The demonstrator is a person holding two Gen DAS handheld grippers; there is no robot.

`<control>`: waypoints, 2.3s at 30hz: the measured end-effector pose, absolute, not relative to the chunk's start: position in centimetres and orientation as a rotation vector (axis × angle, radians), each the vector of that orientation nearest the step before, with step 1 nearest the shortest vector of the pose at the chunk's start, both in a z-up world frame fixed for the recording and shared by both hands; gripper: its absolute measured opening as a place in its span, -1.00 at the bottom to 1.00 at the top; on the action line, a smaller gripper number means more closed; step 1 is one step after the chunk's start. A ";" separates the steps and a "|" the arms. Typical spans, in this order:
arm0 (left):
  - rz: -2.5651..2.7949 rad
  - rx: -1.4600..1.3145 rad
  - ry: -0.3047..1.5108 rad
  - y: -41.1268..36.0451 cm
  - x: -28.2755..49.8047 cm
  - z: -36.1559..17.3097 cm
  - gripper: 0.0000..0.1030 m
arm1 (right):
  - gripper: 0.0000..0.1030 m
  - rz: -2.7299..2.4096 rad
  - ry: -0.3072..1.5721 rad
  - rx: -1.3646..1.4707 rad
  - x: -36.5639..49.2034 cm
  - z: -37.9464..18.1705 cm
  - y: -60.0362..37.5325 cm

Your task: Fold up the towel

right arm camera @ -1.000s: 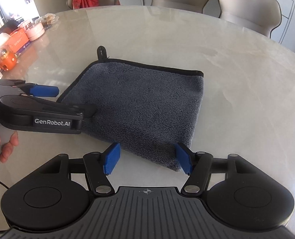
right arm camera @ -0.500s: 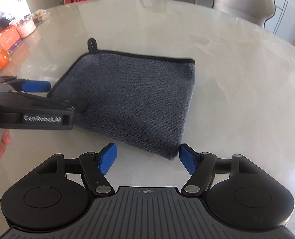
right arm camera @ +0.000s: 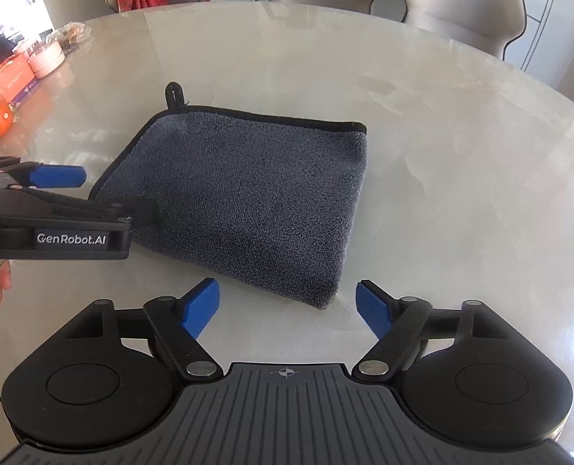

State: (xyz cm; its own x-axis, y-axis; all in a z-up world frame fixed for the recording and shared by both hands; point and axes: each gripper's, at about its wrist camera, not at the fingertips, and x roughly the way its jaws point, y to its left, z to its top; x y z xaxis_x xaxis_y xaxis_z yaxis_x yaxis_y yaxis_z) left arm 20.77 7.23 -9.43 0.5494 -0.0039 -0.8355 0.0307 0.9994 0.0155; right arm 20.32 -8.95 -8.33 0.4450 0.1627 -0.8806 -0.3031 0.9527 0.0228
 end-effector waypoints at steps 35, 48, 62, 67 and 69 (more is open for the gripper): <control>0.027 -0.089 0.939 7.3 8.2 -1.3 0.75 | 0.99 0.052 0.942 0.013 8.9 0.0 -11.3; 0.079 -0.063 0.944 7.4 6.9 -0.7 0.76 | 0.99 0.048 0.927 -0.021 7.0 0.4 -11.1; 0.101 -0.023 0.929 7.9 6.7 -0.1 0.76 | 0.99 0.053 0.930 -0.019 6.6 0.4 -11.3; 0.096 -0.015 0.931 8.1 6.7 -0.1 0.81 | 0.99 0.055 0.938 -0.023 6.6 0.2 -11.3; 0.097 -0.014 0.929 8.2 6.7 -0.1 0.82 | 0.99 0.056 0.941 -0.024 6.6 0.2 -11.3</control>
